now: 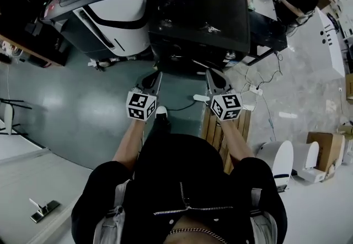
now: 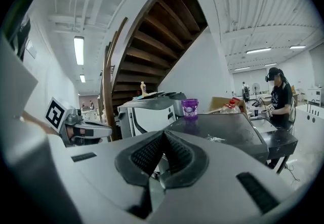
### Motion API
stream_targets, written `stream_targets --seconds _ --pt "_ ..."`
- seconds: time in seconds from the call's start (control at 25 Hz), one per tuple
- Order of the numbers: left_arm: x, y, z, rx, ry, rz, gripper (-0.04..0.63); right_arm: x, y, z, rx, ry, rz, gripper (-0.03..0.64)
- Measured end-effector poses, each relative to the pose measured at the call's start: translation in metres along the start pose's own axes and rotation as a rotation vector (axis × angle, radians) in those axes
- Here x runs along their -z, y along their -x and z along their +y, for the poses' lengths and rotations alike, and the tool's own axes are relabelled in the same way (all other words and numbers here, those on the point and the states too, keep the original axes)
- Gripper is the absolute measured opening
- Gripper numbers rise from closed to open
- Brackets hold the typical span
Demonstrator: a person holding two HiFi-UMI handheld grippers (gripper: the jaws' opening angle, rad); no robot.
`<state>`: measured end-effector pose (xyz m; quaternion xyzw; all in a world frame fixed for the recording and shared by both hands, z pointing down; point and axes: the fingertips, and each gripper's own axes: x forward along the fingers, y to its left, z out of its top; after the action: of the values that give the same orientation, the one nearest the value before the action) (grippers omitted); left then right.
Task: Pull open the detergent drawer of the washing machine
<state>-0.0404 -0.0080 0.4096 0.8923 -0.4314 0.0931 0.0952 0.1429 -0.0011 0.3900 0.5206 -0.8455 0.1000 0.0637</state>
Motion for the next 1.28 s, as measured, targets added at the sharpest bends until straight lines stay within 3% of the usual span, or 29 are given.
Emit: stream_targets --seconds 0.48,1.16,1.28 --pt "-0.024 -0.067 0.102 0.115 -0.011 0.018 0.021 -0.036 -0.100 -0.001 0.104 -0.022 -0.023 0.006" --pt "-0.016 -0.116 0.105 0.166 0.029 0.053 0.021 -0.044 -0.126 -0.022 0.133 -0.027 -0.042 0.006" --pt "-0.007 -0.126 0.105 0.166 0.077 0.074 0.021 -0.042 -0.128 -0.024 0.126 -0.038 -0.030 0.006"
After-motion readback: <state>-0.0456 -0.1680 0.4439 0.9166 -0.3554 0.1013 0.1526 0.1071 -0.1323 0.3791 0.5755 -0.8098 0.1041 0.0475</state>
